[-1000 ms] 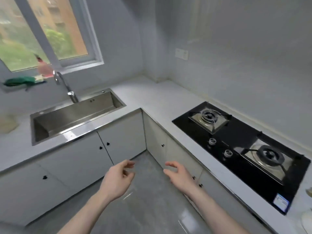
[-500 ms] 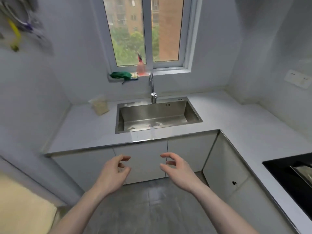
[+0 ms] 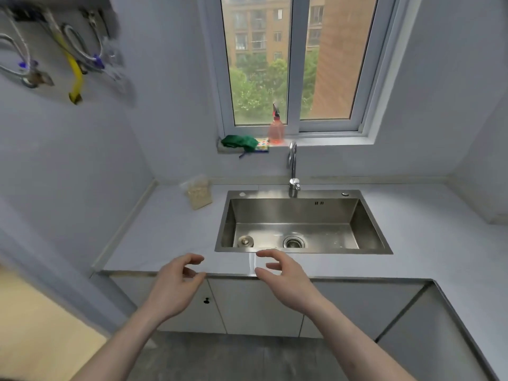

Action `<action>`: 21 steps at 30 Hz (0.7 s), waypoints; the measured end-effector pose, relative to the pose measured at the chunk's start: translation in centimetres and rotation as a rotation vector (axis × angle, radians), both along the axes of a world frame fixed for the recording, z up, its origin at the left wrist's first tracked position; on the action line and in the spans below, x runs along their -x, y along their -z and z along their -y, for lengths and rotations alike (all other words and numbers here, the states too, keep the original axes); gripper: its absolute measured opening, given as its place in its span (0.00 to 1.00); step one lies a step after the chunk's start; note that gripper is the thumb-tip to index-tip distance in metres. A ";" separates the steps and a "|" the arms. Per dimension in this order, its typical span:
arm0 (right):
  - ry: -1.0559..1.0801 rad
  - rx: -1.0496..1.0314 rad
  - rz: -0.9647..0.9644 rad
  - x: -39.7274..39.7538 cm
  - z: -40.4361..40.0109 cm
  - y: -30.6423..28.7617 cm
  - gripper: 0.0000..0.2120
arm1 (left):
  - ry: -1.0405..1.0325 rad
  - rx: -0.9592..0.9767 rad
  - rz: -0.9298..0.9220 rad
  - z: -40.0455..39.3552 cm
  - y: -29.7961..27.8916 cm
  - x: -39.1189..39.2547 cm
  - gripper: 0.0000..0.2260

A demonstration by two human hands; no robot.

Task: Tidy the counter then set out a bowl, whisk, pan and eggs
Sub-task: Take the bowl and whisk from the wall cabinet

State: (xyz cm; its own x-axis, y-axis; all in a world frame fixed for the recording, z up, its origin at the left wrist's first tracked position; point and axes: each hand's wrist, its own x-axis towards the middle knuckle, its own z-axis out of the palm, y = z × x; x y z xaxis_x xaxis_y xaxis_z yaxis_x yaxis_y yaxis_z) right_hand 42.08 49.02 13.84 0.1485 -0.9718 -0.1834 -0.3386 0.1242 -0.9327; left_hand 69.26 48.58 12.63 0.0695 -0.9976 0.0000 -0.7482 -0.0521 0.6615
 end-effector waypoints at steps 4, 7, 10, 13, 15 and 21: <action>-0.051 0.027 -0.016 0.8 5.8 -0.6 0.15 | -0.047 0.026 0.009 4.5 -0.9 0.4 0.13; -0.071 0.026 -0.002 0.9 9.5 -0.7 0.15 | -0.079 0.023 0.037 7.7 -1.1 0.0 0.14; -0.110 0.035 -0.018 1.0 11.9 -0.6 0.15 | -0.102 0.008 0.052 10.2 -1.1 -0.5 0.14; -0.104 0.039 -0.023 1.4 14.2 -0.6 0.13 | -0.115 -0.010 0.077 13.1 -1.2 -1.6 0.13; -0.099 0.039 -0.040 1.6 15.6 -0.4 0.13 | -0.119 -0.022 0.102 15.4 -1.0 -2.5 0.13; -0.074 0.040 -0.098 1.4 21.0 0.2 0.14 | -0.108 -0.052 0.148 25.0 0.2 -5.7 0.15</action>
